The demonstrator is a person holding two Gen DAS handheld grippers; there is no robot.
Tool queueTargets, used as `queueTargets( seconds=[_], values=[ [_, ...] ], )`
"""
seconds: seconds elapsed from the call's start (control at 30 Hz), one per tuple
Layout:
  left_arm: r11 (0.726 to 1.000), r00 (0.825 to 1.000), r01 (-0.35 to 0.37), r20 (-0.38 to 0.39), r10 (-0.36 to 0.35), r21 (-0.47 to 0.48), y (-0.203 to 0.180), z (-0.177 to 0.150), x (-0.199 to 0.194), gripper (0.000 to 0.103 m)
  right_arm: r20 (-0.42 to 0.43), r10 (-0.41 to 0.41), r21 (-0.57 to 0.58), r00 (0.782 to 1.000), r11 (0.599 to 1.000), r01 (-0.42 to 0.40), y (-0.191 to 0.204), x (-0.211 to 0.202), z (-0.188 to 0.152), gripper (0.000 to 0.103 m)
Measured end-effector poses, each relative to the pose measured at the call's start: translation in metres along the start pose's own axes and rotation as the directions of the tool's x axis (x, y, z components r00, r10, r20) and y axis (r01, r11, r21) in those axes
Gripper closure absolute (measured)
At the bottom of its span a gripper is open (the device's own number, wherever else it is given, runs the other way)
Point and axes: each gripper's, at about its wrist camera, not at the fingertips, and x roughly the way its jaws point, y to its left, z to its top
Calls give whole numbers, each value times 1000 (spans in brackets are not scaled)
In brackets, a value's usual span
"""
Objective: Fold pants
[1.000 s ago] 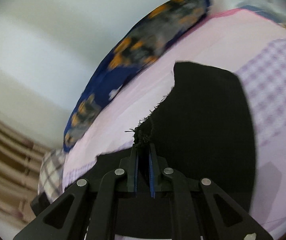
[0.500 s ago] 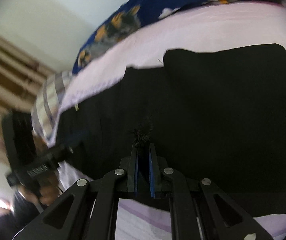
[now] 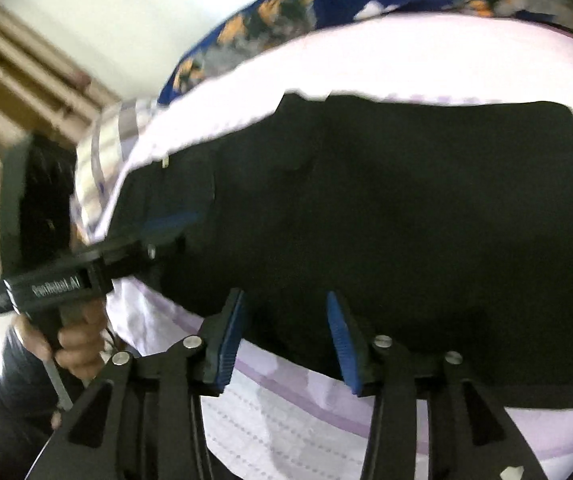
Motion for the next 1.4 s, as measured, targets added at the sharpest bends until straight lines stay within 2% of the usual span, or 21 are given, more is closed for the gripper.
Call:
queueTargets(
  seconds=[0.07,0.2,0.33,0.43,0.7,0.87,1.03,1.17,1.3,1.37,1.4],
  values=[
    [999,998,46,-42,-47,-27,-1,1,3,41,75,-17,104,997,995,9,-18,-19,1,61],
    [991,985,97,-137,-110,-94,-2,1,17,41,182,-75,235,980,972,31,-43,-46,0,61],
    [983,966,94,-225,-128,-157,-2,0,35,41,221,-102,314,970,949,29,-62,-57,-1,60],
    [977,959,79,-254,-129,-197,-1,1,45,42,219,-109,346,970,938,28,-70,-56,-1,60],
    [964,953,93,-258,-159,-250,-5,2,54,42,210,-100,373,973,928,14,-82,-57,-6,60],
    [933,930,142,-279,-240,-329,-7,-1,64,43,214,-95,381,972,925,6,-82,-57,-6,60],
    [908,924,174,-257,-285,-381,-8,-1,70,43,223,-92,391,970,920,-3,-83,-58,-6,60],
    [915,925,193,-246,-291,-356,-15,0,74,42,220,-94,392,971,920,1,-83,-59,-7,60],
    [927,934,190,-231,-271,-323,-21,0,75,43,219,-113,396,969,918,18,-84,-60,-7,60],
    [924,934,190,-230,-275,-333,-19,-2,77,64,216,-131,408,968,912,33,-85,-60,-8,60],
    [923,933,177,-240,-268,-343,-17,-4,80,81,216,-137,413,967,910,37,-86,-60,-8,60]
  ],
)
